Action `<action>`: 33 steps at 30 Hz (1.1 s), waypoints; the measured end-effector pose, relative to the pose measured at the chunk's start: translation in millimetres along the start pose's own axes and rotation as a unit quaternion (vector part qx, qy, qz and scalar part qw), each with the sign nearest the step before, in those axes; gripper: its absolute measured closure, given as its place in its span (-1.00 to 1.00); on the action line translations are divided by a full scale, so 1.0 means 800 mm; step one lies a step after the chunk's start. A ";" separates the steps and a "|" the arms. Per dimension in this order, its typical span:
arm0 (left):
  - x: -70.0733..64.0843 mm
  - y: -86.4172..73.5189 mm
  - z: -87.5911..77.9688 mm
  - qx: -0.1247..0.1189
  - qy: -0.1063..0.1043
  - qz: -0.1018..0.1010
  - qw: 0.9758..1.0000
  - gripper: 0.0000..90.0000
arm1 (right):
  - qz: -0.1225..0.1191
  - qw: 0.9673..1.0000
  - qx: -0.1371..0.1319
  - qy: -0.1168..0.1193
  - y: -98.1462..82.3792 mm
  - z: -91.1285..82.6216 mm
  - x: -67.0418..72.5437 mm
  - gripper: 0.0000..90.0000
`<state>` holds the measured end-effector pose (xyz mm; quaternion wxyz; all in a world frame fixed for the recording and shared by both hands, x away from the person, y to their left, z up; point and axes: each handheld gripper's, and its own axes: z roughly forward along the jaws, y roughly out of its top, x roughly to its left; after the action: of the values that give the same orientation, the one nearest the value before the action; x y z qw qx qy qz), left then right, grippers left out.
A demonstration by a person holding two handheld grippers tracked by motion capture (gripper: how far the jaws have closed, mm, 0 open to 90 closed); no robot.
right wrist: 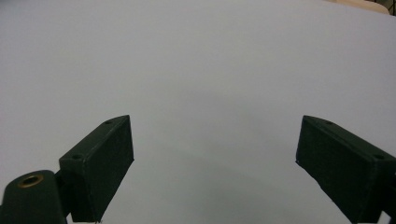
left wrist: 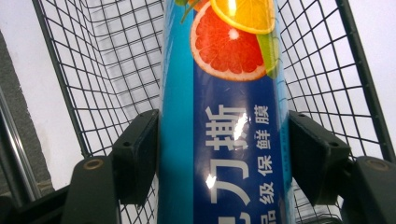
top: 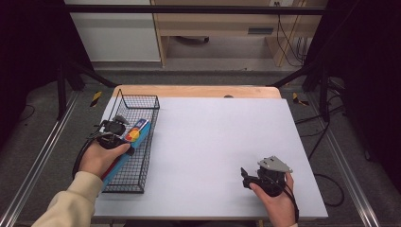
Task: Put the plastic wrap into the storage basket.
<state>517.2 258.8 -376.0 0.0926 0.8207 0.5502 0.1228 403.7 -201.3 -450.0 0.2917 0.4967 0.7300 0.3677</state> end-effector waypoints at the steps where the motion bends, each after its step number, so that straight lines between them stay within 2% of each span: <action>1: 0.000 0.001 0.001 0.002 0.000 0.000 1.000 -0.30 | 0.000 1.000 0.000 0.000 0.000 0.000 0.000 -0.75; 11: 0.000 0.004 0.004 0.018 -0.003 0.002 1.000 -0.30 | -0.001 1.000 0.000 -0.001 0.000 0.000 0.000 -0.75; 20: 0.001 0.006 0.002 0.012 -0.007 0.003 1.000 -0.30 | -0.003 1.000 0.001 -0.001 0.000 0.000 0.000 -0.75; 23: 0.003 0.006 -0.005 -0.014 -0.007 -0.004 1.000 -0.29 | -0.002 1.000 0.002 0.000 0.000 0.000 0.000 -0.75; 25: 0.002 0.007 -0.013 -0.034 -0.006 -0.002 0.999 -0.22 | -0.002 1.000 0.002 0.000 0.000 0.000 0.000 -0.75; 28: 0.000 0.010 -0.026 -0.062 -0.013 -0.003 0.998 -0.37 | -0.002 1.000 0.003 0.000 0.000 0.000 0.001 -0.75; 31: -0.003 0.012 -0.039 -0.094 -0.003 0.006 0.996 -0.50 | -0.003 1.000 0.003 0.000 0.000 0.000 0.001 -0.75; 33: -0.004 0.013 -0.049 -0.123 -0.002 0.011 0.992 -0.60 | -0.002 1.000 0.002 0.000 0.000 0.000 0.001 -0.75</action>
<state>513.5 252.0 -335.7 0.1921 0.8093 0.5220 0.1888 403.6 -200.9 -450.2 0.2917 0.4958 0.7320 0.3651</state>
